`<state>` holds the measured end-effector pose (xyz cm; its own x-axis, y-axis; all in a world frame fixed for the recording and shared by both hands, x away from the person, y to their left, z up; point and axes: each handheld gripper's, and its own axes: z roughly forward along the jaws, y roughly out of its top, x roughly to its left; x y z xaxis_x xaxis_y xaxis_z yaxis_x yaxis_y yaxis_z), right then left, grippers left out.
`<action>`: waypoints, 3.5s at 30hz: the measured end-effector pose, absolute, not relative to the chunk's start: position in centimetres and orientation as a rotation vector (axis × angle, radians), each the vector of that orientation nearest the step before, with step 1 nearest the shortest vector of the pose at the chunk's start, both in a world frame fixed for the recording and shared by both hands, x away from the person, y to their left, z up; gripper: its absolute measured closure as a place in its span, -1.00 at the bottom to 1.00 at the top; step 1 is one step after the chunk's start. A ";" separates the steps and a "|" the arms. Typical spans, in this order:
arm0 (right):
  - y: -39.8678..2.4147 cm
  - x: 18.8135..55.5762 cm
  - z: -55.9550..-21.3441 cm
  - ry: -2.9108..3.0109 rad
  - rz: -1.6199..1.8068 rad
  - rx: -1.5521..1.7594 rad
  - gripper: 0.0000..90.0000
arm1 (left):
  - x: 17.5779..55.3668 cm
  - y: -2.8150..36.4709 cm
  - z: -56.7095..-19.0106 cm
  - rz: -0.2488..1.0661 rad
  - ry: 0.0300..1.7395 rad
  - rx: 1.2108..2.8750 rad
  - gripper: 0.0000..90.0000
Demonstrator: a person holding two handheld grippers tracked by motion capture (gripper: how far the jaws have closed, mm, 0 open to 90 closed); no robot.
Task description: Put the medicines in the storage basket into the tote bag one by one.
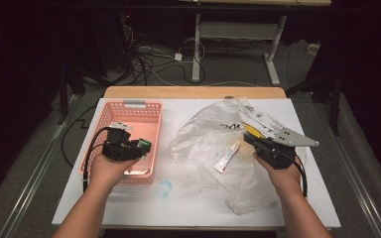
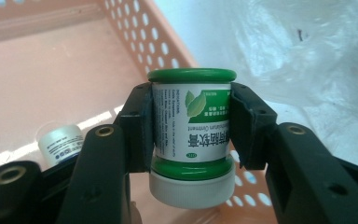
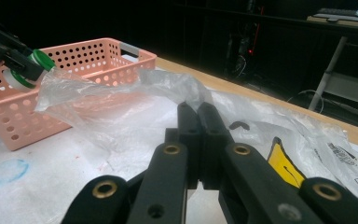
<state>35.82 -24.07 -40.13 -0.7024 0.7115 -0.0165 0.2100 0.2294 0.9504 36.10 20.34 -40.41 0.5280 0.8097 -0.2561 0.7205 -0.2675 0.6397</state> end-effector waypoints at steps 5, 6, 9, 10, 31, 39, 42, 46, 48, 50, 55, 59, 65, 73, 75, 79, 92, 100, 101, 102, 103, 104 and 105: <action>-24.1 35.8 -40.1 2.059 1.482 0.843 1.00 | 34.9 19.5 -40.0 0.179 1.189 2.020 0.20; -24.1 35.8 -40.1 2.058 1.482 0.844 1.00 | 34.7 19.4 -40.0 0.177 1.179 2.013 0.20; -24.1 35.8 -40.1 2.057 1.483 0.846 1.00 | 34.2 19.1 -40.0 0.161 1.159 1.995 0.20; -24.1 35.8 -40.1 2.057 1.483 0.846 1.00 | 34.0 18.8 -40.0 0.155 1.149 1.990 0.20; -24.0 35.7 -40.1 2.060 1.479 0.844 1.00 | 31.4 13.1 -40.9 0.083 0.965 2.041 0.20; -24.0 35.8 -40.1 2.059 1.479 0.841 1.00 | 31.8 10.7 -41.8 0.061 0.932 2.056 0.19; -24.0 35.8 -40.1 2.060 1.479 0.840 1.00 | 32.0 9.7 -42.1 0.069 0.914 2.062 0.19; -24.0 35.7 -40.1 2.060 1.479 0.840 1.00 | 32.5 8.4 -42.4 0.068 0.901 2.058 0.19; -24.0 35.8 -40.1 2.060 1.480 0.839 1.00 | 32.7 7.9 -42.5 0.079 0.897 2.061 0.19; -24.0 35.8 -40.1 2.060 1.480 0.838 1.00 | 33.0 7.4 -42.7 0.080 0.893 2.060 0.19; -24.0 35.7 -40.1 2.062 1.481 0.838 1.00 | 33.8 6.4 -43.2 0.084 0.894 2.058 0.19; -24.0 35.7 -40.2 2.063 1.481 0.839 1.00 | 34.4 5.6 -43.5 0.094 0.896 2.058 0.19; -23.9 35.8 -40.2 2.064 1.481 0.840 1.00 | 35.4 4.5 -43.7 0.122 0.899 2.062 0.19; -23.9 35.8 -40.2 2.065 1.486 0.835 1.00 | 37.0 2.4 -44.2 0.146 0.903 2.071 0.19; -23.9 35.8 -40.2 2.066 1.487 0.835 1.00 | 37.4 1.9 -44.4 0.157 0.901 2.081 0.19; -23.9 35.8 -40.2 2.065 1.487 0.843 1.00 | 38.3 0.7 -44.6 0.188 0.899 2.090 0.19; -23.9 36.0 -40.3 2.066 1.493 0.838 1.00 | 41.8 -2.9 -45.8 0.255 0.938 2.091 0.19; -24.0 36.0 -40.3 2.064 1.496 0.840 1.00 | 42.8 -3.5 -46.9 0.235 0.966 2.103 0.19; -23.9 36.0 -40.3 2.064 1.497 0.843 1.00 | 42.9 -3.6 -47.0 0.231 0.972 2.101 0.18; -23.9 36.0 -40.3 2.063 1.498 0.846 1.00 | 43.0 -3.6 -47.1 0.231 0.977 2.102 0.18; -24.0 36.0 -40.3 2.063 1.496 0.841 1.00 | 43.0 -3.6 -47.2 0.229 0.975 2.106 0.18; -24.0 36.0 -40.3 2.064 1.494 0.839 1.00 | 43.0 -3.5 -47.3 0.221 0.975 2.103 0.18; -23.9 36.0 -40.3 2.064 1.495 0.841 1.00 | 43.0 -3.5 -47.3 0.221 0.975 2.102 0.18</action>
<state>35.97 -23.95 -40.26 -0.7111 0.7031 -0.0085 0.2111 0.2251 0.9512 43.03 -3.55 -47.27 0.6891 0.7069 -0.1596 0.5688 -0.3911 0.7236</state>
